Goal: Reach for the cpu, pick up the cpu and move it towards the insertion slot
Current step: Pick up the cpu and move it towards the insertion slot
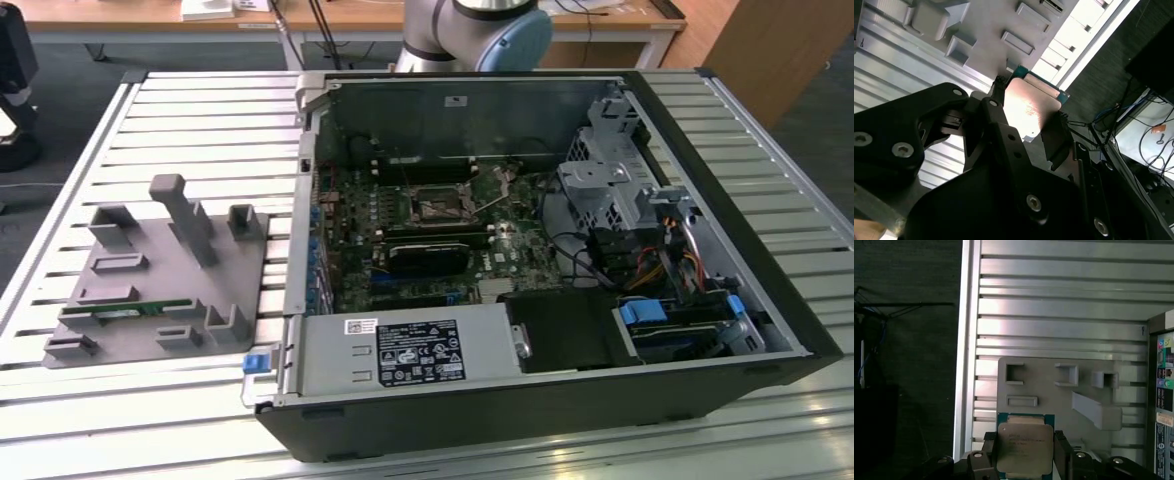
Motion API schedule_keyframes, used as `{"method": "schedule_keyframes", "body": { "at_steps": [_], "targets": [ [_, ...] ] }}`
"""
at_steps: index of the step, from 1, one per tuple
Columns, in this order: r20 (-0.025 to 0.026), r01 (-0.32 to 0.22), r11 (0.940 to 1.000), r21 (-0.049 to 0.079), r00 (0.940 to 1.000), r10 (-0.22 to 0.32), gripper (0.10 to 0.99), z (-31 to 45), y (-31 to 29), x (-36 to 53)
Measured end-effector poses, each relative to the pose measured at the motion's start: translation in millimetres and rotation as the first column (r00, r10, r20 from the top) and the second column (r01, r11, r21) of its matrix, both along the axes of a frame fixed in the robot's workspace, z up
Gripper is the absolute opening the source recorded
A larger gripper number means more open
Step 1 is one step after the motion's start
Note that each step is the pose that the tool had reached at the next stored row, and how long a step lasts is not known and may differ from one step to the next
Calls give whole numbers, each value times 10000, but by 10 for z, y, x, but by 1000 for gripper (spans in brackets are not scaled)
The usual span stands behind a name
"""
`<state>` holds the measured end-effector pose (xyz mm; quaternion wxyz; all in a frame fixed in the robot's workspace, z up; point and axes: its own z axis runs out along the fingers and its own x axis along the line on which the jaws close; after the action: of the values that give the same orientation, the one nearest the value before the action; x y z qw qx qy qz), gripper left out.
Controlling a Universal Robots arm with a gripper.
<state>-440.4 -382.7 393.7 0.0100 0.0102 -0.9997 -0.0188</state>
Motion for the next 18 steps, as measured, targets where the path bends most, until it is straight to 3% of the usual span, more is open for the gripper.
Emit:
{"method": "schedule_keyframes", "body": {
  "at_steps": [10,18],
  "targets": [
    [1,-1,10000,0,10000,1,541,225,14,0],
    [2,0,10000,1,10000,0,541,237,16,85]
  ]
}}
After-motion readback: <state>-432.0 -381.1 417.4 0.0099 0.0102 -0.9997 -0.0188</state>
